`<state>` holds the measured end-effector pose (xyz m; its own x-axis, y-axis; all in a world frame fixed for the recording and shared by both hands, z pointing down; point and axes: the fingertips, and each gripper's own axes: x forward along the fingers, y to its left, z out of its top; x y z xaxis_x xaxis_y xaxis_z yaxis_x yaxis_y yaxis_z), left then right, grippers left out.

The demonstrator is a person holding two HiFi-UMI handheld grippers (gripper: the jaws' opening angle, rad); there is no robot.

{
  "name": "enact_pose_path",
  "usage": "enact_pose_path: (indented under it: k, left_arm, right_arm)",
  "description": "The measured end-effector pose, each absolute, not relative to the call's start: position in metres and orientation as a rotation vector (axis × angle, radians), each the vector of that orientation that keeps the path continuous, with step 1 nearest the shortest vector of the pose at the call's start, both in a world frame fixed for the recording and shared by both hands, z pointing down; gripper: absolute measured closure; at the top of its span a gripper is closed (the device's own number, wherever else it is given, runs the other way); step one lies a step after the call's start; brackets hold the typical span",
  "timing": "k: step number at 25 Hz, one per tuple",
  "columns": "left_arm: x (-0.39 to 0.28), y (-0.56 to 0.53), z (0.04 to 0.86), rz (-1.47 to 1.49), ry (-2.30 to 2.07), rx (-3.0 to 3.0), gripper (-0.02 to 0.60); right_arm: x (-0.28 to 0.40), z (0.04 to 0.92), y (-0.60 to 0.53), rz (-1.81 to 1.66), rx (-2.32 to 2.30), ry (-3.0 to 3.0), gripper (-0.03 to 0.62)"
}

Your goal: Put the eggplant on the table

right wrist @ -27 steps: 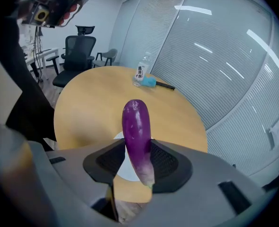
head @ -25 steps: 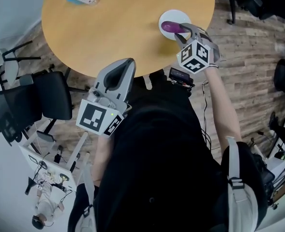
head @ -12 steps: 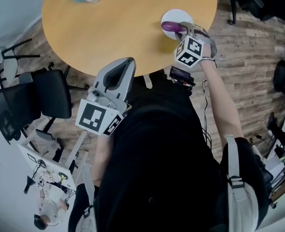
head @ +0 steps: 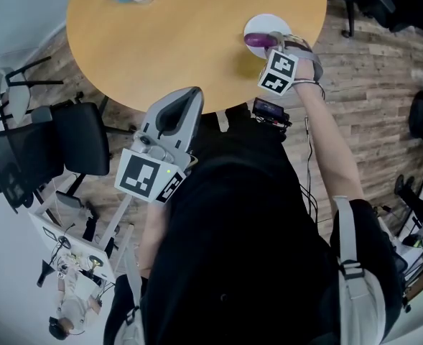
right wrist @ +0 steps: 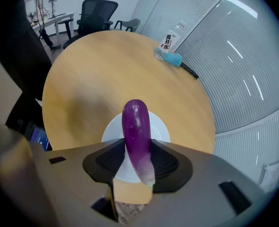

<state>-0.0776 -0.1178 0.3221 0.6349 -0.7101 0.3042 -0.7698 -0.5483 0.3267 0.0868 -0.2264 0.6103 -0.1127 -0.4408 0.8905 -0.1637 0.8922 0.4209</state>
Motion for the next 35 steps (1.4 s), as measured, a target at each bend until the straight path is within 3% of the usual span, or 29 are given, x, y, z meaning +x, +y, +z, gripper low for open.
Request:
enact_pose_path:
  k: [35]
  left_arm:
    - [-0.068,-0.113,0.315,0.174,-1.154,2.455,0.569]
  right_arm:
    - [0.092,0.606,-0.218,-0.264,0.489,-1.702,0.382]
